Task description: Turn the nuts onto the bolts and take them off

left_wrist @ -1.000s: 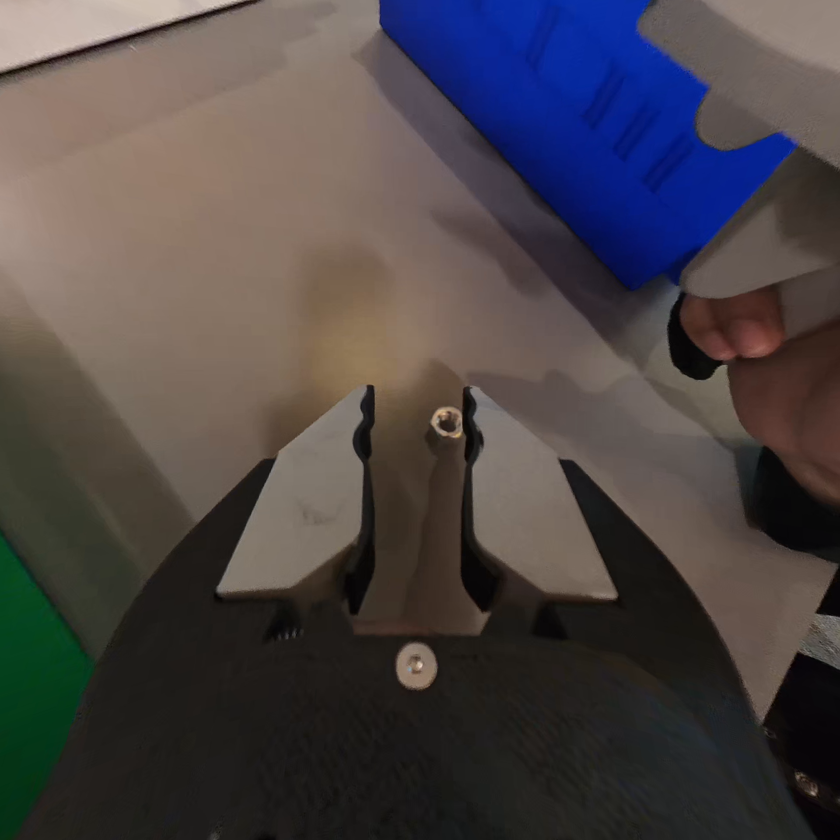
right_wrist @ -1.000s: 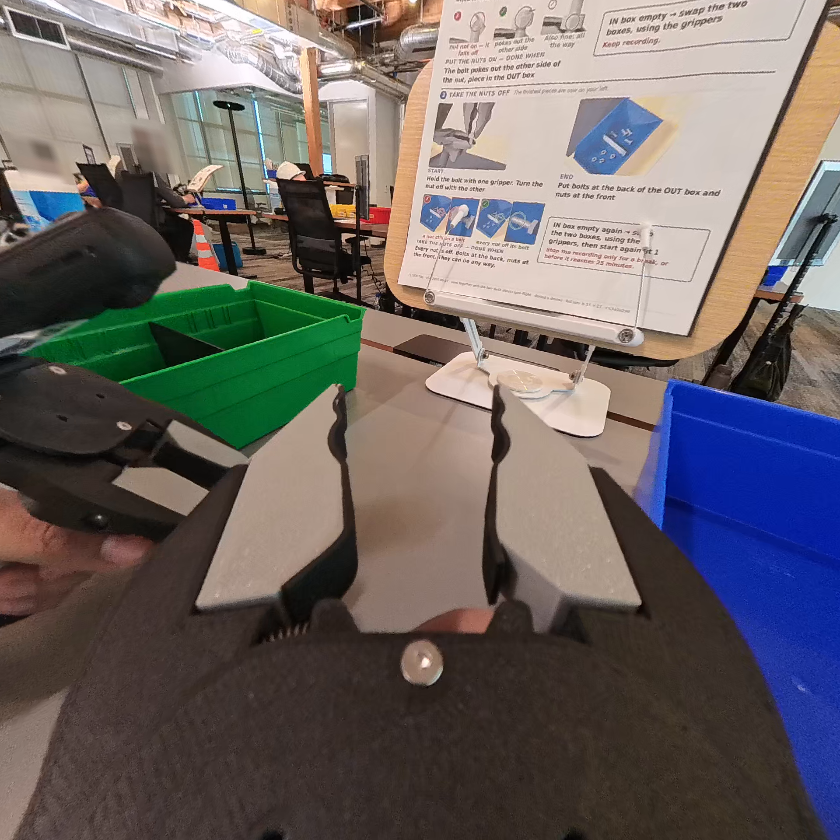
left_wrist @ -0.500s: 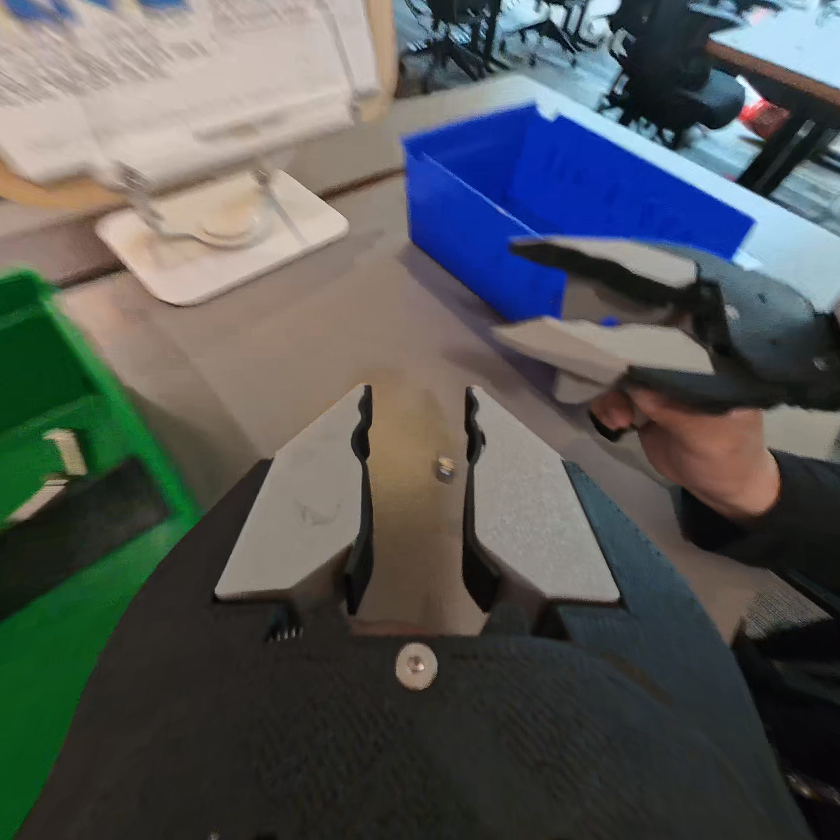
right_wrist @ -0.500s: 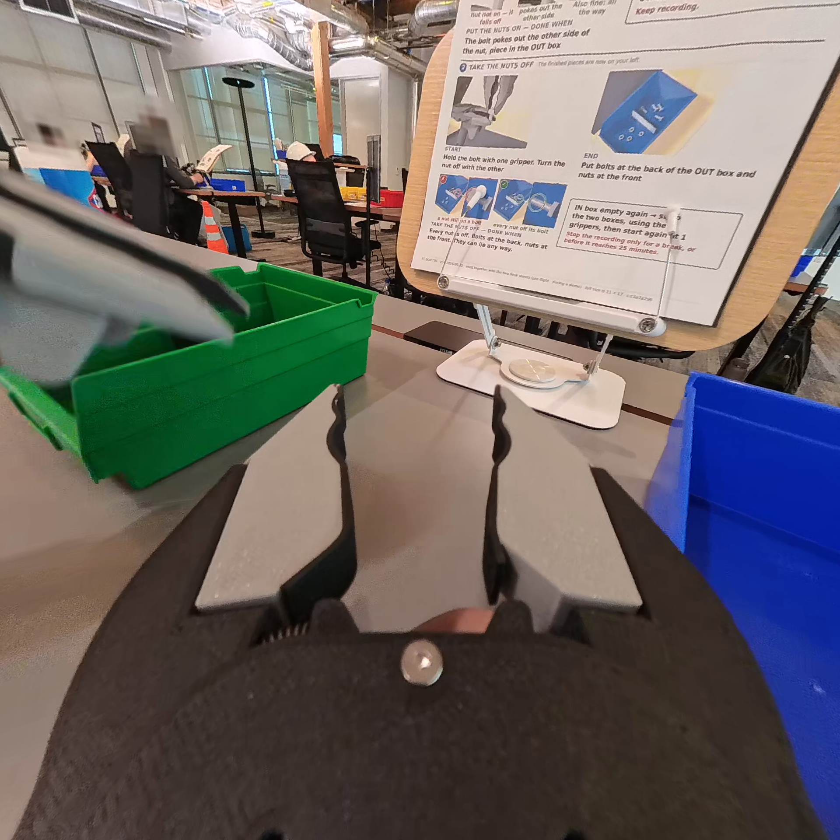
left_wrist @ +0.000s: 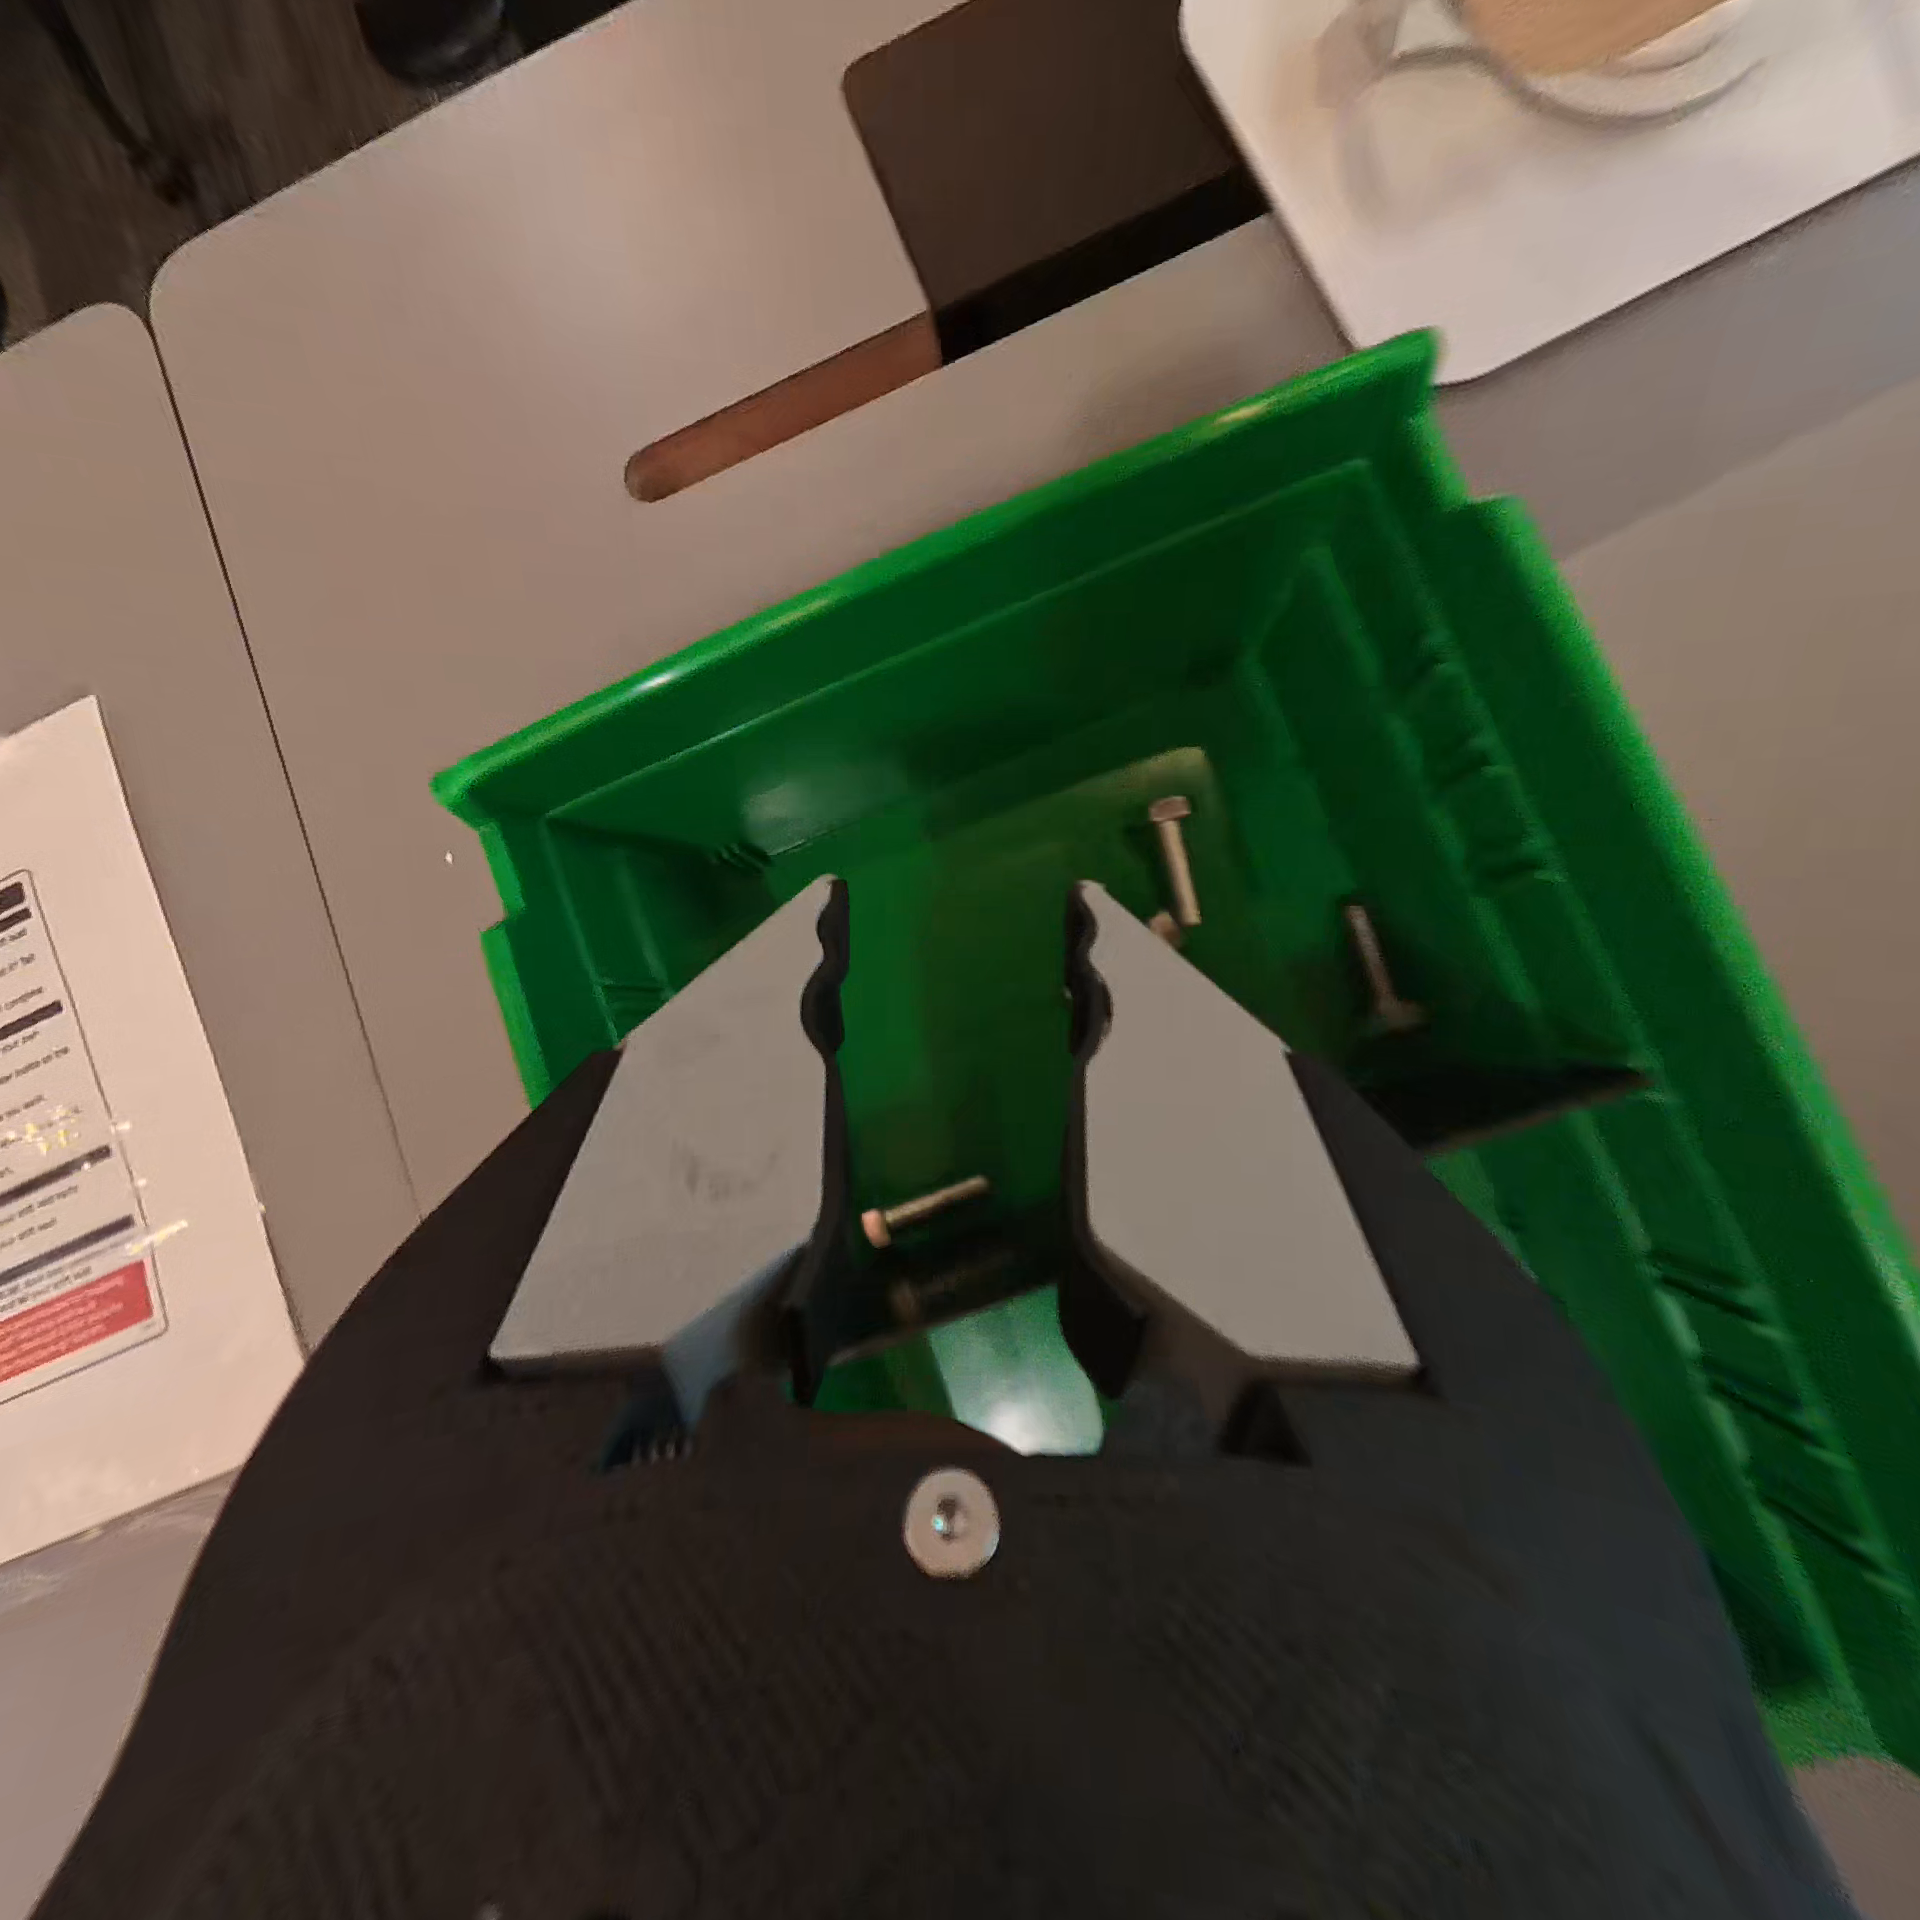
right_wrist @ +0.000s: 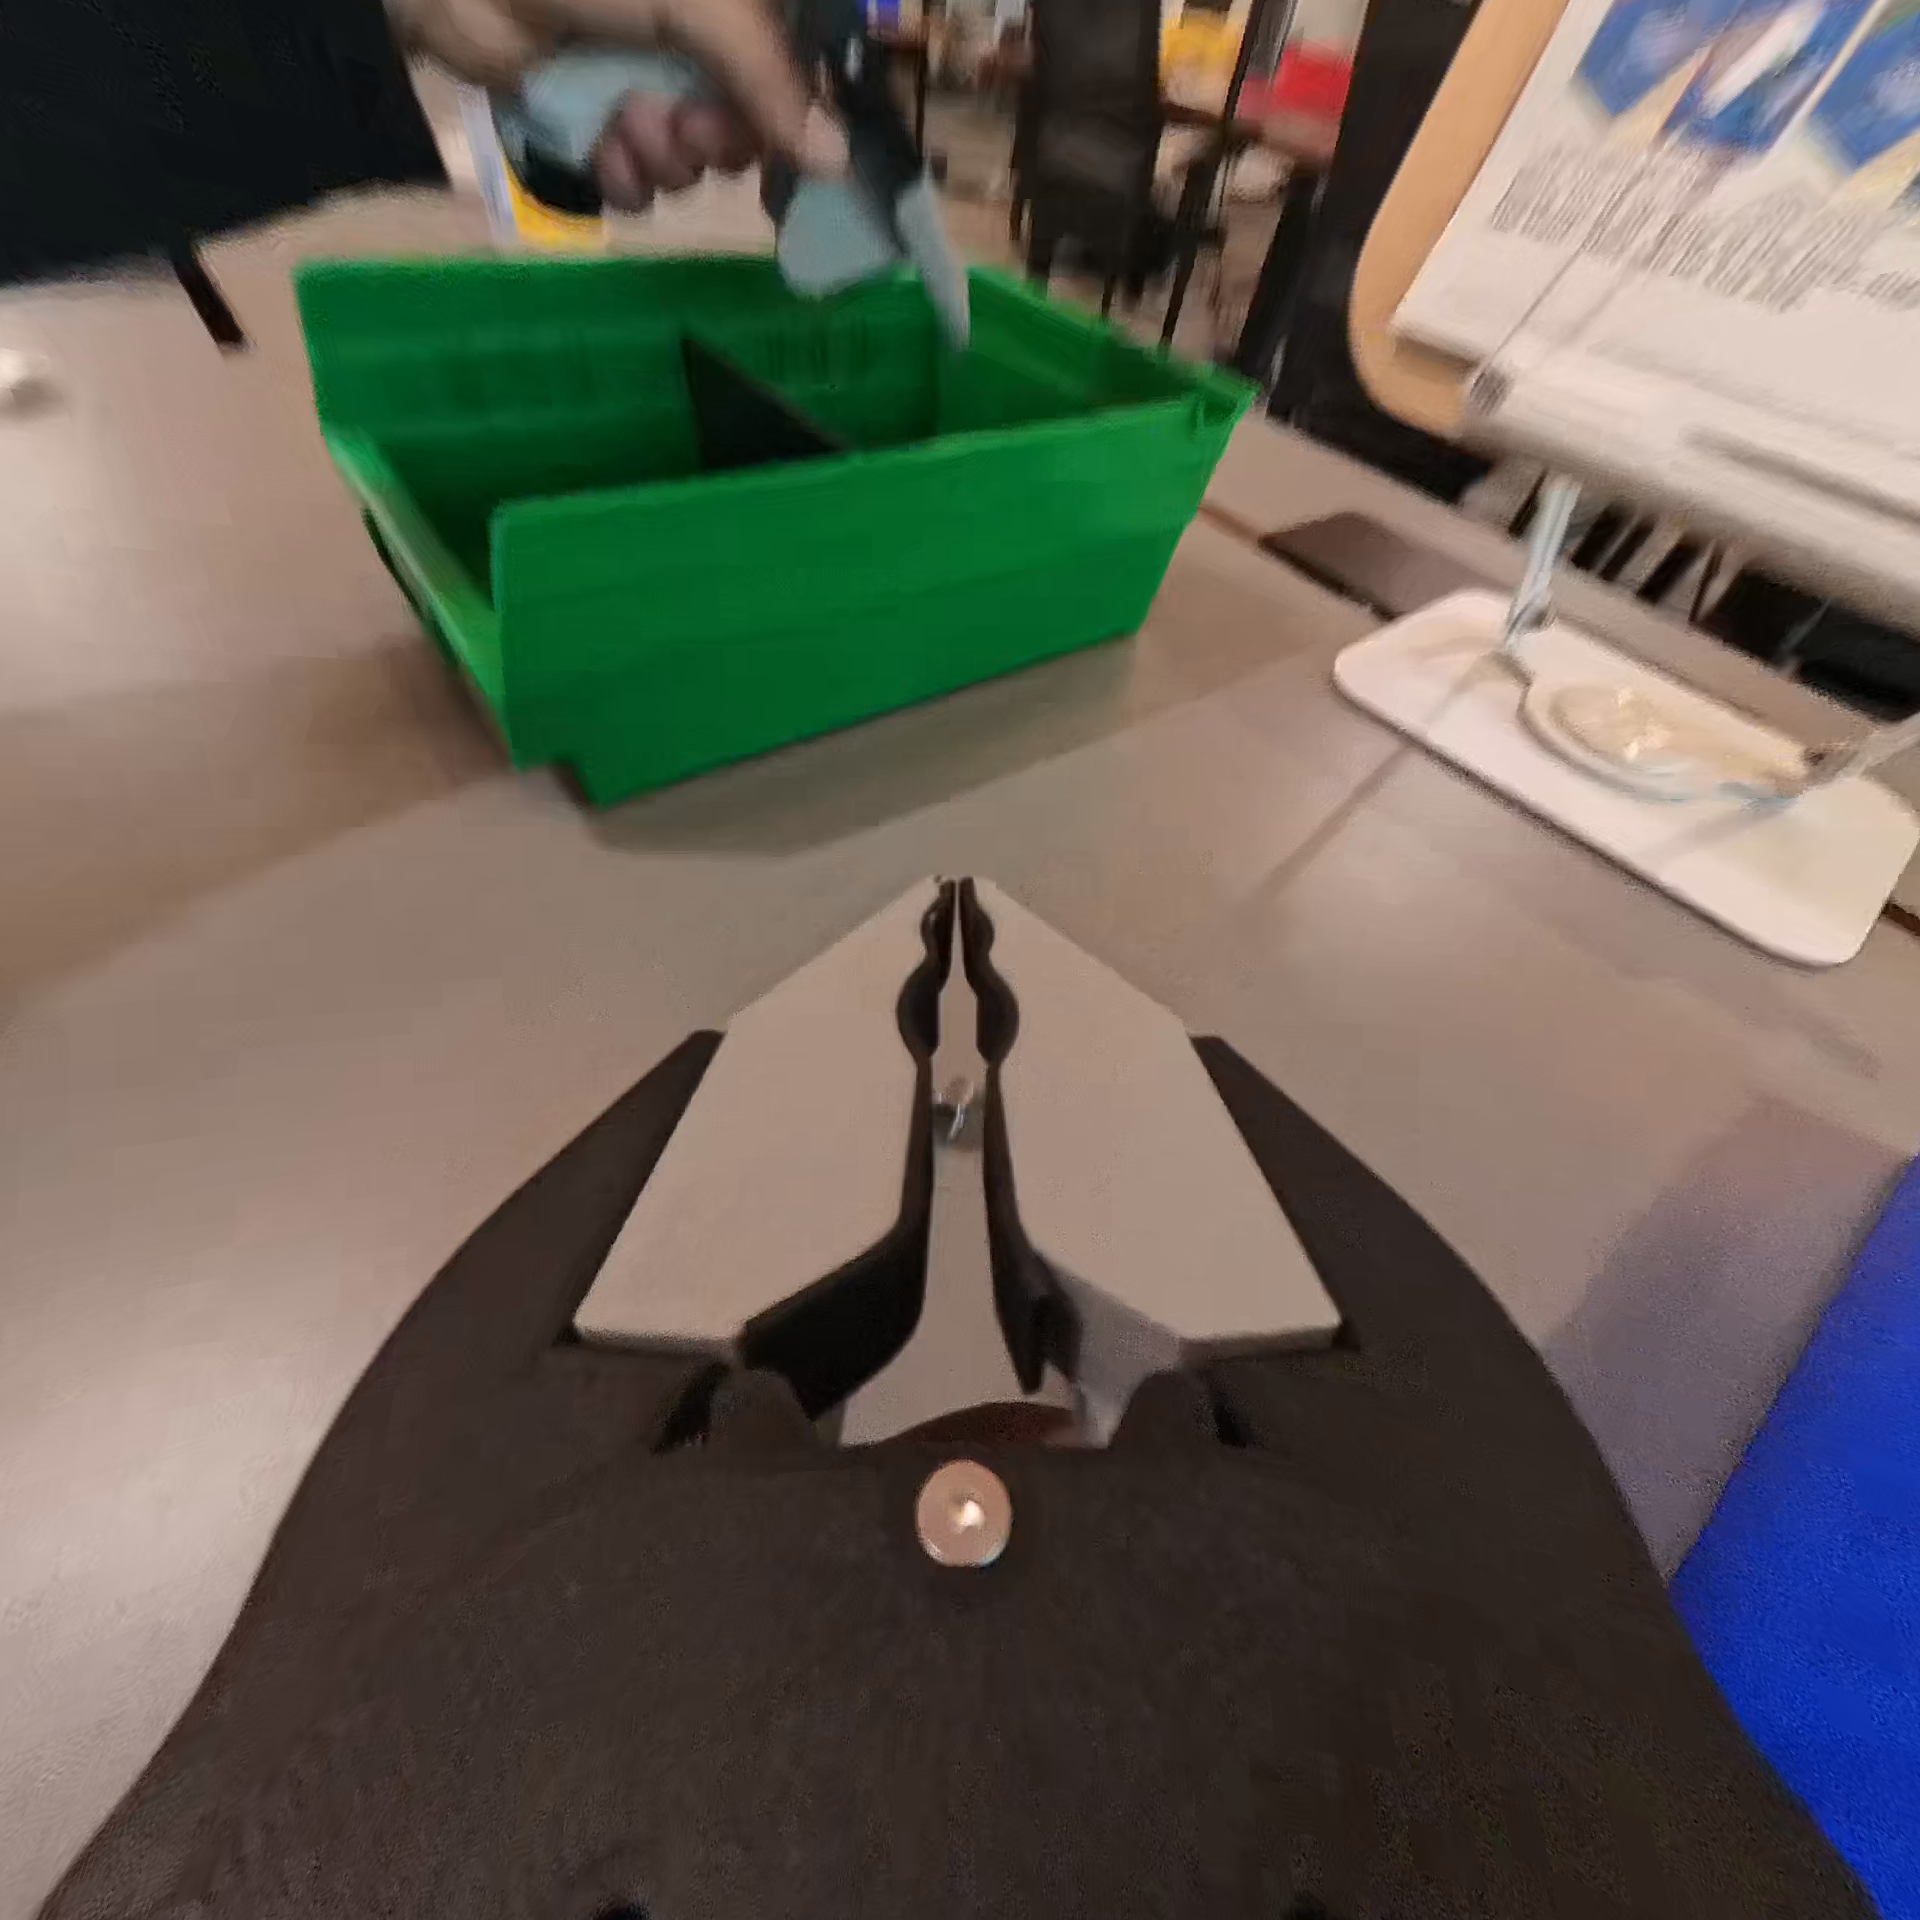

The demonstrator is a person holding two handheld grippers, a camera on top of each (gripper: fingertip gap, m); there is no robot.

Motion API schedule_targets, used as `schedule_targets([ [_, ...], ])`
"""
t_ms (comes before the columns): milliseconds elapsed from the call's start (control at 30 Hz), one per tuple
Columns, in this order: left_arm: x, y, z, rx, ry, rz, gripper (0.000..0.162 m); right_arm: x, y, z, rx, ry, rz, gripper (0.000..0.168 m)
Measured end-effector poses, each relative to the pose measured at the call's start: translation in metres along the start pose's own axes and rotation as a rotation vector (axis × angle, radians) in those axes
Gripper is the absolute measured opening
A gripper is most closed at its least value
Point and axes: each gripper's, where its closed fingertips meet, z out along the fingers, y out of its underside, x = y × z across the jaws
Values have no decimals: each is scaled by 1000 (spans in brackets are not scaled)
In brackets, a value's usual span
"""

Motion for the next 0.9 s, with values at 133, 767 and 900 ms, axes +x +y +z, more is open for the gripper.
schedule_targets([
  [133,-11,3,19,-16,31,15,40,5,48,15,-254,23,18,0],
  [767,62,27,70,-238,314,245,39,7,71,25,-336,-37,206,18],
  [900,59,38,80,-355,237,296,38,7,66,24,-317,-35,202,18],
])
